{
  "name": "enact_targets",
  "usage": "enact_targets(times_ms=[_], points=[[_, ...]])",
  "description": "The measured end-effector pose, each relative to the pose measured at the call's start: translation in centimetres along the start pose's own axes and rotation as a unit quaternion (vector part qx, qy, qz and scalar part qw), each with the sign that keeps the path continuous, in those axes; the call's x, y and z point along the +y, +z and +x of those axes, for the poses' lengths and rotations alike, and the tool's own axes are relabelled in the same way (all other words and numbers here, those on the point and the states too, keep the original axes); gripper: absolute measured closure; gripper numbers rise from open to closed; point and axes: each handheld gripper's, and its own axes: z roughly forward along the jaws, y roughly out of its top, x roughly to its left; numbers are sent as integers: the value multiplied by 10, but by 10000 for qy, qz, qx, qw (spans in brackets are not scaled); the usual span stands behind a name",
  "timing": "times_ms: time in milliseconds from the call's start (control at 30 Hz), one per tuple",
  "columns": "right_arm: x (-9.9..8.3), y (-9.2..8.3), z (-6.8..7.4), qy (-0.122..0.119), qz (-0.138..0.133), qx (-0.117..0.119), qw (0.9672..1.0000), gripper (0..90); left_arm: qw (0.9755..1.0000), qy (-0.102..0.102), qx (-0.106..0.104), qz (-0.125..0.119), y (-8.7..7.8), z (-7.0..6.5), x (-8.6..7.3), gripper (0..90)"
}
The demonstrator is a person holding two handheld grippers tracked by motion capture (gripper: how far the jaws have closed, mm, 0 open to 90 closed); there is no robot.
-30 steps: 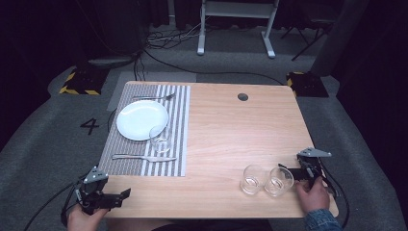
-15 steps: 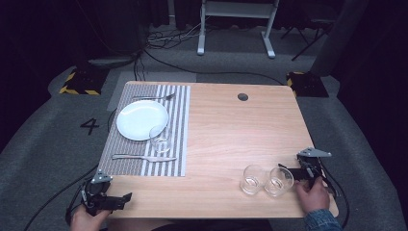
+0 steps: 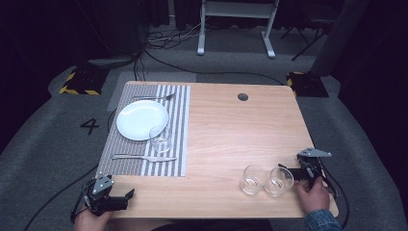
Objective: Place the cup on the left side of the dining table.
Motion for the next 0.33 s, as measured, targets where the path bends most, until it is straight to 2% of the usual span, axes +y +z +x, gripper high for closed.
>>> enact_targets(times_ms=[200,333], points=[[0,0,0,0,0,0,10000,60,10000,-27,3,17,0,-1,0,1],[0,0,0,0,0,0,10000,60,9998,-73,42,197,-1,-1,4,2]])
